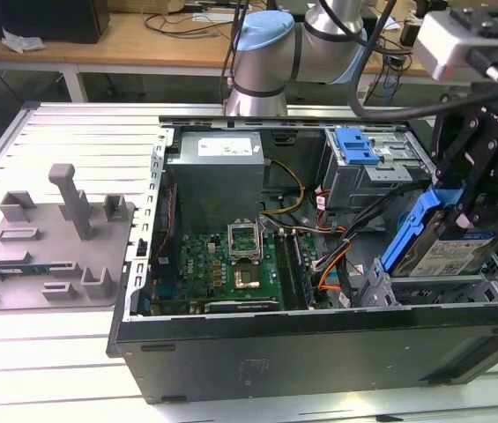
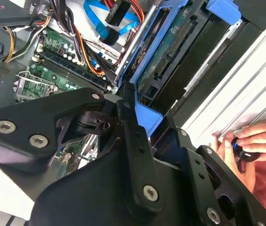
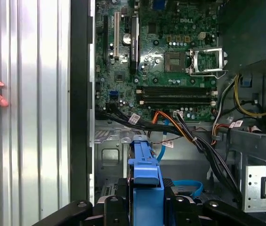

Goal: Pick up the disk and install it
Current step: 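Insert the disk into the insertion slot, then insert the first disk wire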

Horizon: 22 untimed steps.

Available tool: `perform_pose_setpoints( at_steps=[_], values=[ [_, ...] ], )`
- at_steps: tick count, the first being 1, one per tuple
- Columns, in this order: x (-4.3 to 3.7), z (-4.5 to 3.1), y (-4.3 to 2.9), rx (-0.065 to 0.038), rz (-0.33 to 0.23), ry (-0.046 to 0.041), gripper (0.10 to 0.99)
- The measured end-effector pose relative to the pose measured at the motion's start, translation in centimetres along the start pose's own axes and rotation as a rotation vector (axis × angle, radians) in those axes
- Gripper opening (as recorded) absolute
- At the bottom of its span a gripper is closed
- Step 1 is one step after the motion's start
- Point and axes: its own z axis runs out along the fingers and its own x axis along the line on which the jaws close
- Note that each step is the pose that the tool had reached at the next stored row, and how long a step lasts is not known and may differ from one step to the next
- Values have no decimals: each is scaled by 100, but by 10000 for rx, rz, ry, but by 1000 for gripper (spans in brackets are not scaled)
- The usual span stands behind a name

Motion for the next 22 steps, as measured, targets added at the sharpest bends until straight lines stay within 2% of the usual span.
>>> perform_pose_setpoints(
  at_steps=[1,2,3,4,5,6,22],
  values=[
    [0,12,0,-1,0,5,380],
    [0,19,1,-1,-1,5,439],
    [1,24,1,0,-1,6,439],
    [1,26,1,-2,0,1,502],
    [1,26,2,-1,1,3,502],
    [1,26,1,-1,0,3,565],
    [1,27,2,-1,-3,2,565]
  ],
)
